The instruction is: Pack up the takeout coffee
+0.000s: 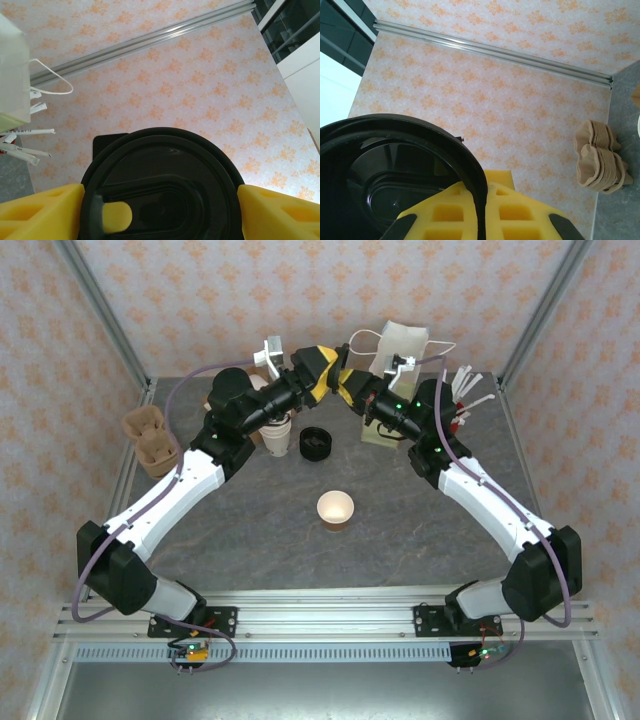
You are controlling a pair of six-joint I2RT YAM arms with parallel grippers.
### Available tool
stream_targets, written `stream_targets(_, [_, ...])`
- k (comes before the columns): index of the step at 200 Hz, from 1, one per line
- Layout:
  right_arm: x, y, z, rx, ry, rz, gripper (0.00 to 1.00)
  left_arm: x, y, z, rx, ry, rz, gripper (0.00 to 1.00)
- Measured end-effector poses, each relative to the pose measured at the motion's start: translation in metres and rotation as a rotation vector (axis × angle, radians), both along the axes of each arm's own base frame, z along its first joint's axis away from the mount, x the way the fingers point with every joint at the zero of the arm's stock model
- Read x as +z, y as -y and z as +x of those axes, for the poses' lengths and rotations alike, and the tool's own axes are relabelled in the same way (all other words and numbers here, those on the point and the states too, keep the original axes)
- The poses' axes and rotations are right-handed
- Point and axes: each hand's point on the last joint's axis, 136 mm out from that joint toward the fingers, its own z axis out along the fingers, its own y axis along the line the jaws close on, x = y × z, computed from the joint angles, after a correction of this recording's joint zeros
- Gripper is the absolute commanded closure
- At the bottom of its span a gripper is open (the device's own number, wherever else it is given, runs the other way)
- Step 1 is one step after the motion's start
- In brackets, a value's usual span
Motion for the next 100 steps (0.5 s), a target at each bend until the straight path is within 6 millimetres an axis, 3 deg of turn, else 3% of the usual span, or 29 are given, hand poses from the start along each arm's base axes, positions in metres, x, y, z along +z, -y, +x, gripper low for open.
stream_targets(60, [-0.0006,0.001,0.0022,-0.012,-0.003,0.001,0.83,-0.0008,-0.0001,0.001,0.003,-0.006,-0.002,0.33])
stream_targets(100, [-0.0062,0.0005,0.0031,-0.017,-0.014,-0.017,0.68,-0.0049,-0.0009,0.0023,0.014,-0.014,0.014,0.36])
